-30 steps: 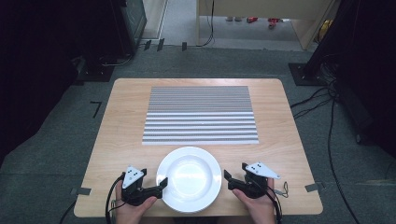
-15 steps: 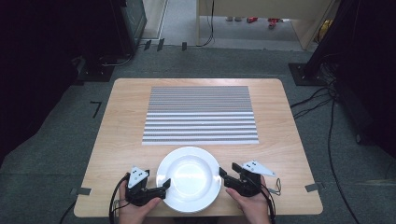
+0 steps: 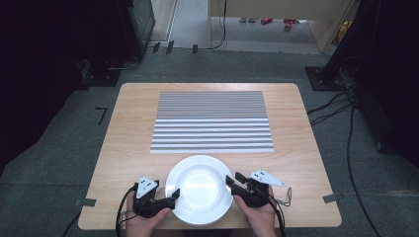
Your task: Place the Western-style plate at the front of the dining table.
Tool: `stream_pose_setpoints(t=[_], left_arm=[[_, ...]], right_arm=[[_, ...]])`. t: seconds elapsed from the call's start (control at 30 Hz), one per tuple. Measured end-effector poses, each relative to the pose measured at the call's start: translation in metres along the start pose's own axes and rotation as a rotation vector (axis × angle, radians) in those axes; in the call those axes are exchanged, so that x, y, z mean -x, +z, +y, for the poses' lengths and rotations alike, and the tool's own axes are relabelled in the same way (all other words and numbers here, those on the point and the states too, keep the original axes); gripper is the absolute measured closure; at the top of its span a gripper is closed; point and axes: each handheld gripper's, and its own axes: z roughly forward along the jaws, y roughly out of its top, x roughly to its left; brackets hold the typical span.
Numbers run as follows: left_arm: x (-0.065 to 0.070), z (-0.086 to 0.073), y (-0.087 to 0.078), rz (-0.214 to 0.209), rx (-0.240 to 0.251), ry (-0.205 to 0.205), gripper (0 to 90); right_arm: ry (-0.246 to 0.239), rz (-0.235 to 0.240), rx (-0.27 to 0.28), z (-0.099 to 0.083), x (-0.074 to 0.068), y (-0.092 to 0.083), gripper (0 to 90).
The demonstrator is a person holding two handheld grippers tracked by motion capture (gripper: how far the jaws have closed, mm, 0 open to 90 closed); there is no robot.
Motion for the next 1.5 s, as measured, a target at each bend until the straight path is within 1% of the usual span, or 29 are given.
stream_pose_setpoints(t=[0.07,0.13,0.2,0.23,0.33,0.4,0.47,0.57,0.67,0.7,0.8,0.83,0.93,0.97,1.0,1.03,1.07,1.2,1.23,1.27,1.3,1.33,1.37,1.4,1.43,1.47,1.5], left_arm=[[0.001,0.0,0.0,-0.015,0.005,0.002,19.5],[0.001,0.0,-0.001,-0.016,0.005,0.006,22.2],[0.001,-0.001,0.0,-0.022,0.008,0.01,23.7],[0.001,-0.001,0.0,-0.023,0.008,0.01,24.2],[0.001,-0.001,0.0,-0.028,0.01,0.01,25.3],[0.002,-0.002,0.0,-0.041,0.015,0.019,28.5],[0.003,-0.002,0.0,-0.043,0.018,0.021,31.3],[0.004,-0.002,0.001,-0.052,0.018,0.035,32.8],[0.005,-0.003,0.001,-0.054,0.019,0.039,33.5],[0.006,-0.003,0.001,-0.049,0.019,0.047,34.3],[0.007,-0.003,0.002,-0.042,0.022,0.05,34.5],[0.008,-0.003,0.002,-0.033,0.024,0.058,34.6],[0.009,-0.003,0.002,-0.024,0.026,0.061,35.0],[0.01,-0.004,0.002,-0.021,0.027,0.059,35.1],[0.01,-0.004,0.002,-0.018,0.028,0.059,35.1],[0.01,-0.004,0.003,-0.016,0.031,0.058,35.3],[0.01,-0.004,0.003,-0.016,0.031,0.058,35.5],[0.009,-0.004,0.002,-0.025,0.036,0.049,36.3],[0.008,-0.004,0.002,-0.026,0.035,0.049,36.4],[0.008,-0.004,0.002,-0.026,0.035,0.049,36.6],[0.008,-0.004,0.002,-0.026,0.038,0.046,36.9],[0.008,-0.004,0.002,-0.026,0.038,0.046,37.3],[0.007,-0.004,0.002,-0.029,0.038,0.044,37.5],[0.007,-0.004,0.002,-0.029,0.038,0.044,37.5],[0.007,-0.004,0.002,-0.031,0.038,0.045,37.6],[0.007,-0.004,0.002,-0.031,0.038,0.045,37.6],[0.007,-0.004,0.001,-0.034,0.039,0.043,37.7]], right_arm=[[-0.001,0.005,-0.009,-0.002,-0.001,0.002,54.0],[0.001,0.008,-0.012,-0.003,-0.001,0.002,54.1],[0.014,0.011,-0.013,-0.005,-0.002,0.004,58.7],[0.015,0.009,-0.015,-0.005,-0.002,0.004,59.2],[0.023,0.007,-0.018,-0.006,-0.002,0.006,59.2],[0.028,0.016,-0.024,-0.006,-0.001,0.006,58.8],[0.028,0.019,-0.021,-0.006,-0.001,0.006,58.7],[0.024,0.02,-0.022,-0.008,0.0,0.008,58.4],[0.027,0.019,-0.017,-0.009,0.0,0.008,58.3],[0.031,0.025,-0.015,-0.009,0.0,0.008,58.3],[0.032,0.027,-0.02,-0.009,0.0,0.008,57.9],[0.036,0.034,-0.024,-0.009,0.001,0.008,56.6],[0.03,0.035,-0.029,-0.01,0.0,0.008,54.9],[0.018,0.025,-0.035,-0.011,-0.002,0.009,51.9],[0.018,0.025,-0.035,-0.011,-0.002,0.009,51.9],[0.012,0.022,-0.047,-0.012,-0.004,0.01,48.5],[0.012,0.022,-0.047,-0.012,-0.004,0.01,48.5],[0.018,0.066,-0.05,-0.011,-0.003,0.01,37.9],[0.009,0.072,-0.055,-0.011,-0.004,0.01,34.7],[0.009,0.072,-0.055,-0.011,-0.004,0.01,34.7],[-0.022,0.067,-0.077,-0.009,-0.008,0.012,30.0],[-0.022,0.067,-0.077,-0.009,-0.008,0.012,30.0],[-0.036,0.032,-0.083,-0.009,-0.01,0.012,37.8],[-0.036,0.032,-0.083,-0.009,-0.01,0.012,37.8],[-0.03,0.003,-0.07,-0.011,-0.009,0.012,48.7],[-0.03,0.003,-0.07,-0.011,-0.009,0.012,48.7],[-0.001,0.025,-0.061,-0.011,-0.003,0.011,52.5]])
